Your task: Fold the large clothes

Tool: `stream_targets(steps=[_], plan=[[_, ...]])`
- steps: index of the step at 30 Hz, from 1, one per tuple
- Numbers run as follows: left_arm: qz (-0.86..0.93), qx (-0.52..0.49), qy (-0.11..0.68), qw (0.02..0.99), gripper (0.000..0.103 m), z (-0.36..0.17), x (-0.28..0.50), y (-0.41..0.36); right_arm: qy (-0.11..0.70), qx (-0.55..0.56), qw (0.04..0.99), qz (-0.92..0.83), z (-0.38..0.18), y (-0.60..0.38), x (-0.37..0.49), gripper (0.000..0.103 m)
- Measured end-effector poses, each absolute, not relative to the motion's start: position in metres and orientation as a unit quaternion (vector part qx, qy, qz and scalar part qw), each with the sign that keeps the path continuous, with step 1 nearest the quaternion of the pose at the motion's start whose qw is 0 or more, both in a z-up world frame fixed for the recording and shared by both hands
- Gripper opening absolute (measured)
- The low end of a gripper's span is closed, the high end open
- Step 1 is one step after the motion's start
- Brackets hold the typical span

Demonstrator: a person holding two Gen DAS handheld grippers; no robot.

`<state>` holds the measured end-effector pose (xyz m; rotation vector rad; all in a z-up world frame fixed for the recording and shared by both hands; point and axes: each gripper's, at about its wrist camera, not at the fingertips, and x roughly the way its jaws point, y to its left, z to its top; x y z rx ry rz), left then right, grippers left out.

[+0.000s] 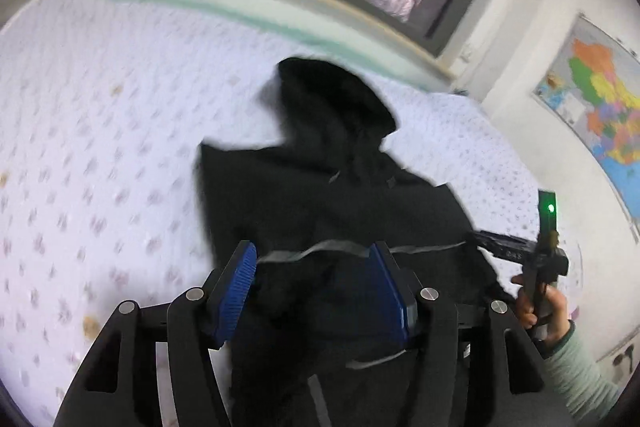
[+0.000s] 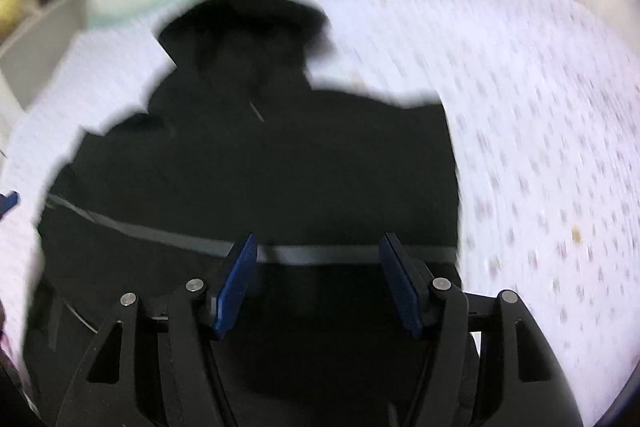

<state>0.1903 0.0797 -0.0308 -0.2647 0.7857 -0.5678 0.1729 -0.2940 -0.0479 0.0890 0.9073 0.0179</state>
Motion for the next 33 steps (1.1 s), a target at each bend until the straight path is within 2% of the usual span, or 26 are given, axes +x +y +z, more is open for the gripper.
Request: stream_targets(steps=[2, 5, 9, 16, 20, 23, 26, 28, 30, 33], plan=[[-0.288, -0.12, 0.39, 0.866, 0.06, -0.03, 0.204, 0.051, 0.423, 0.036, 0.905, 0.013, -0.038, -0.277, 0.188, 0.074], [-0.264, -0.073, 0.434, 0.859, 0.06, -0.059, 0.231, -0.002, 0.441, 0.018, 0.897, 0.015, -0.051, -0.253, 0.221, 0.074], [-0.198, -0.053, 0.503, 0.839, 0.059, -0.117, 0.262, -0.017, 0.526, 0.019, 0.85, -0.017, -0.104, -0.252, 0.262, 0.074], [-0.204, -0.034, 0.486, 0.849, 0.059, -0.109, 0.258, -0.016, 0.522, 0.039, 0.852, 0.008, -0.102, -0.267, 0.259, 0.075], [-0.234, -0.067, 0.442, 0.863, 0.059, -0.071, 0.227, 0.009, 0.481, 0.056, 0.873, 0.054, -0.065, -0.276, 0.203, 0.074], [-0.241, -0.102, 0.422, 0.868, 0.059, -0.056, 0.203, 0.026, 0.452, 0.011, 0.891, 0.037, -0.049, -0.278, 0.156, 0.074], [-0.223, -0.113, 0.453, 0.856, 0.059, -0.081, 0.205, 0.027, 0.453, -0.003, 0.891, 0.03, -0.064, -0.287, 0.127, 0.073], [-0.209, -0.112, 0.479, 0.845, 0.058, -0.112, 0.212, 0.023, 0.476, -0.009, 0.879, 0.006, -0.093, -0.295, 0.122, 0.07], [-0.219, -0.113, 0.45, 0.858, 0.058, -0.131, 0.21, 0.02, 0.443, -0.001, 0.896, 0.026, -0.117, -0.302, 0.115, 0.071], [-0.231, -0.125, 0.405, 0.876, 0.059, -0.134, 0.201, 0.024, 0.392, 0.05, 0.918, 0.044, -0.121, -0.319, 0.097, 0.071]])
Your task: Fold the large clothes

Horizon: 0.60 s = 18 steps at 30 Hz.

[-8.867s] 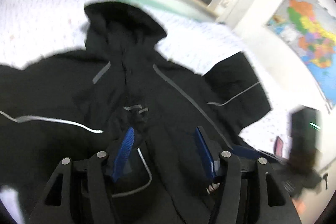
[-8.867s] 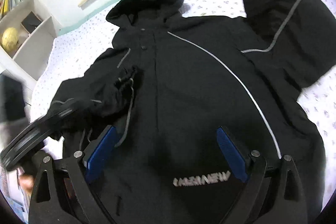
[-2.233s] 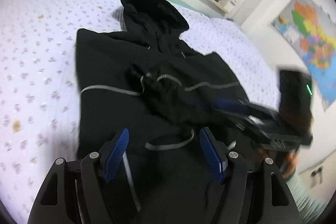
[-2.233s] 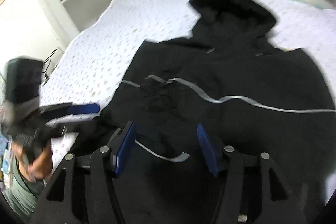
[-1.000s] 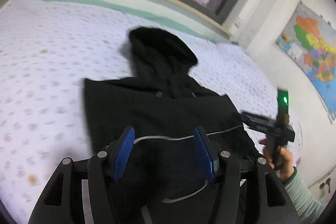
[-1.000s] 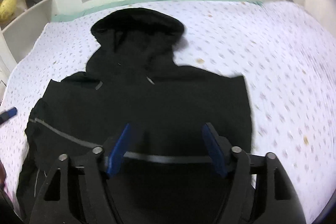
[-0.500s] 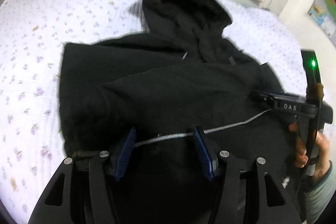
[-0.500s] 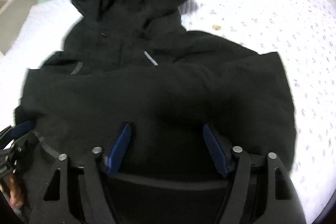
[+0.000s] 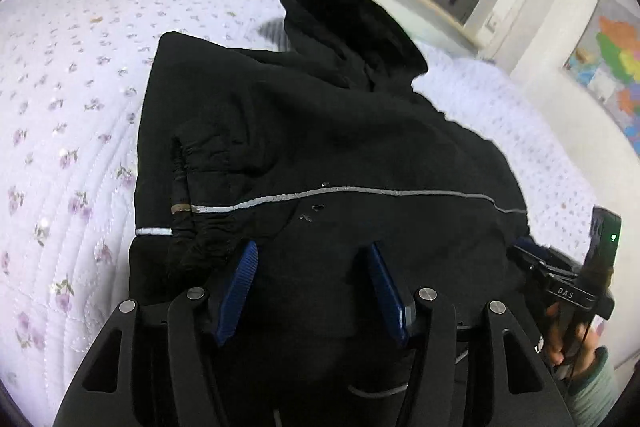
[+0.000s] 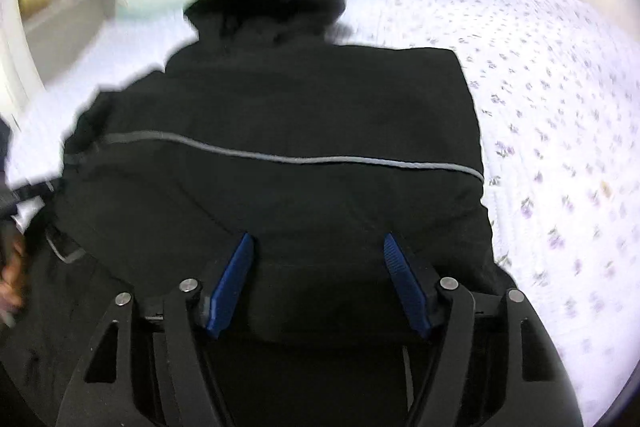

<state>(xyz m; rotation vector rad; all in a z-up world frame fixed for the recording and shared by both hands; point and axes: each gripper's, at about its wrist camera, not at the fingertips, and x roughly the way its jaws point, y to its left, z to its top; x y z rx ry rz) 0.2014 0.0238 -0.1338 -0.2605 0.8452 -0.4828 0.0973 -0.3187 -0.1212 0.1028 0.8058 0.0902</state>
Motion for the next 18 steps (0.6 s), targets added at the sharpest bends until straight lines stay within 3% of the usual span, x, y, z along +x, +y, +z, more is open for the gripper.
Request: stream_targets(steps=[8, 18], plan=[[-0.214, -0.1, 0.402, 0.885, 0.059, -0.131, 0.2, 0.014, 0.387, 0.031, 0.921, 0.023, -0.118, -0.322, 0.075, 0.073], [-0.205, -0.086, 0.395, 0.892, 0.059, -0.133, 0.193, 0.015, 0.373, 0.001, 0.928, -0.007, -0.123, -0.31, 0.083, 0.082]])
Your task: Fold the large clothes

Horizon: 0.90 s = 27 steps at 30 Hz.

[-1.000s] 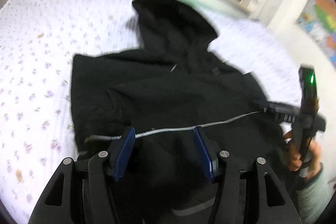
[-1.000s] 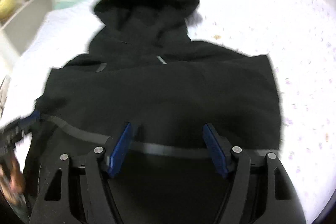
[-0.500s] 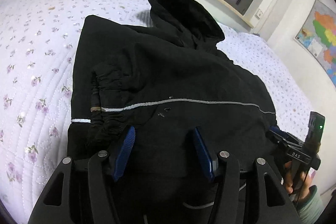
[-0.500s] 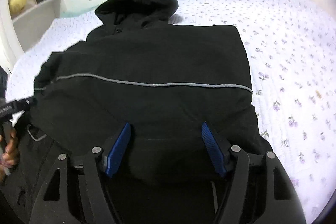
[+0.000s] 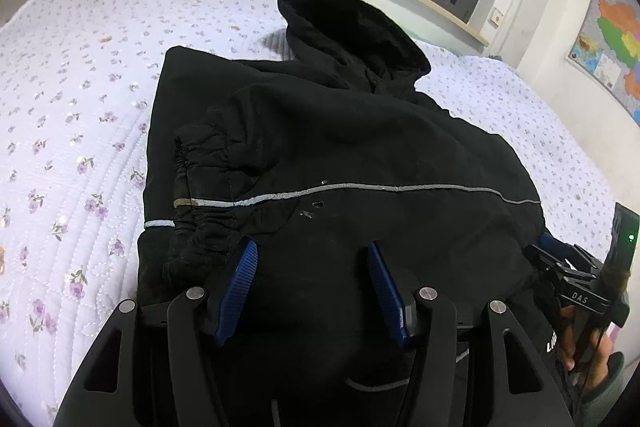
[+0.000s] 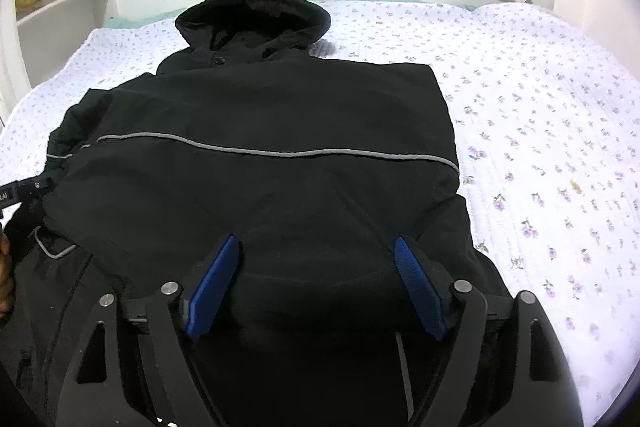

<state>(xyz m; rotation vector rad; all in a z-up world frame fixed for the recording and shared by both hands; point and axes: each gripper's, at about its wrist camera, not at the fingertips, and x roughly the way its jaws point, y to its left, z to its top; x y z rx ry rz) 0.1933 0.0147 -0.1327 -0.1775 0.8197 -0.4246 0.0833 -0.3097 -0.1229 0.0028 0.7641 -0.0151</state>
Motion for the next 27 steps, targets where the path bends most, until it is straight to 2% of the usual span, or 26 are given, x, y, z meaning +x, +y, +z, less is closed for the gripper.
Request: stream_targets(steps=[5, 9, 12, 14, 16, 19, 23, 27], plan=[[-0.181, -0.064, 0.447, 0.874, 0.059, -0.123, 0.207, 0.003, 0.386, 0.014, 0.922, 0.002, -0.125, -0.314, 0.091, 0.086], [-0.149, -0.06, 0.504, 0.849, 0.06, -0.081, 0.219, -0.006, 0.436, 0.001, 0.9, -0.011, -0.122, -0.31, 0.105, 0.087], [-0.15, -0.064, 0.491, 0.856, 0.06, -0.023, 0.225, -0.002, 0.521, 0.011, 0.853, -0.01, -0.103, -0.312, 0.125, 0.087], [-0.158, -0.075, 0.471, 0.865, 0.066, 0.017, 0.232, 0.005, 0.541, 0.038, 0.84, -0.009, -0.079, -0.319, 0.134, 0.086], [-0.159, -0.079, 0.45, 0.875, 0.074, 0.049, 0.244, 0.009, 0.524, 0.067, 0.849, -0.012, -0.044, -0.329, 0.144, 0.086], [-0.159, -0.08, 0.42, 0.89, 0.076, 0.081, 0.272, 0.008, 0.484, 0.086, 0.871, -0.017, 0.011, -0.341, 0.177, 0.085], [-0.154, -0.078, 0.418, 0.892, 0.078, 0.085, 0.335, -0.008, 0.446, 0.107, 0.888, -0.014, 0.057, -0.354, 0.241, 0.085], [-0.138, -0.068, 0.447, 0.881, 0.078, 0.049, 0.414, -0.027, 0.45, 0.112, 0.886, -0.011, 0.052, -0.355, 0.307, 0.085]])
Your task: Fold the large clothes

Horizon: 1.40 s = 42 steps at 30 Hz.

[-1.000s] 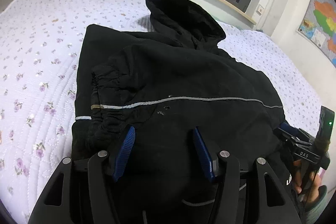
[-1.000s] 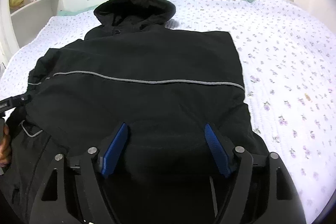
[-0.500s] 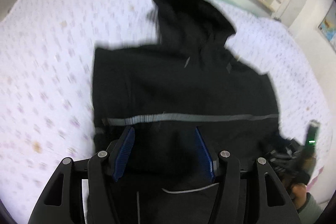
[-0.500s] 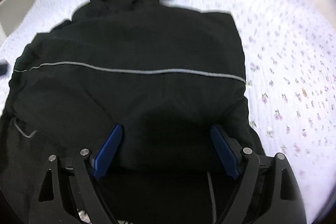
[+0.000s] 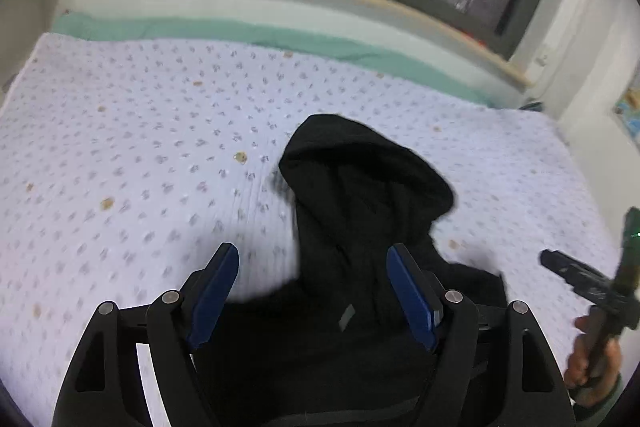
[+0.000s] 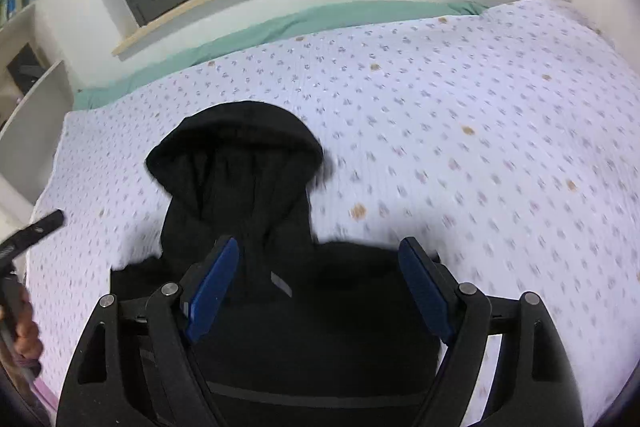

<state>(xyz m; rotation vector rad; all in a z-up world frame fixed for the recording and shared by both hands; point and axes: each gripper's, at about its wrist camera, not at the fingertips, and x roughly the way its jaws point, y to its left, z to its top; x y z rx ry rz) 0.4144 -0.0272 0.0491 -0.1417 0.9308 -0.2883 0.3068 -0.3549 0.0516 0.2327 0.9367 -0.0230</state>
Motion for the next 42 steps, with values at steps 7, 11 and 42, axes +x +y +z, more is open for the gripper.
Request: stream_targets(steps=[7, 11, 42], plan=[[-0.122, -0.087, 0.472, 0.869, 0.078, -0.02, 0.5, -0.042, 0.492, 0.093, 0.865, 0.002, -0.007, -0.35, 0.39, 0.084], [-0.117, -0.094, 0.49, 0.859, 0.078, -0.052, 0.532, -0.056, 0.504, 0.109, 0.857, 0.001, -0.033, -0.355, 0.424, 0.08], [-0.171, -0.127, 0.466, 0.859, 0.059, -0.041, 0.502, 0.011, 0.499, 0.124, 0.853, 0.09, -0.044, -0.395, 0.431, 0.043]])
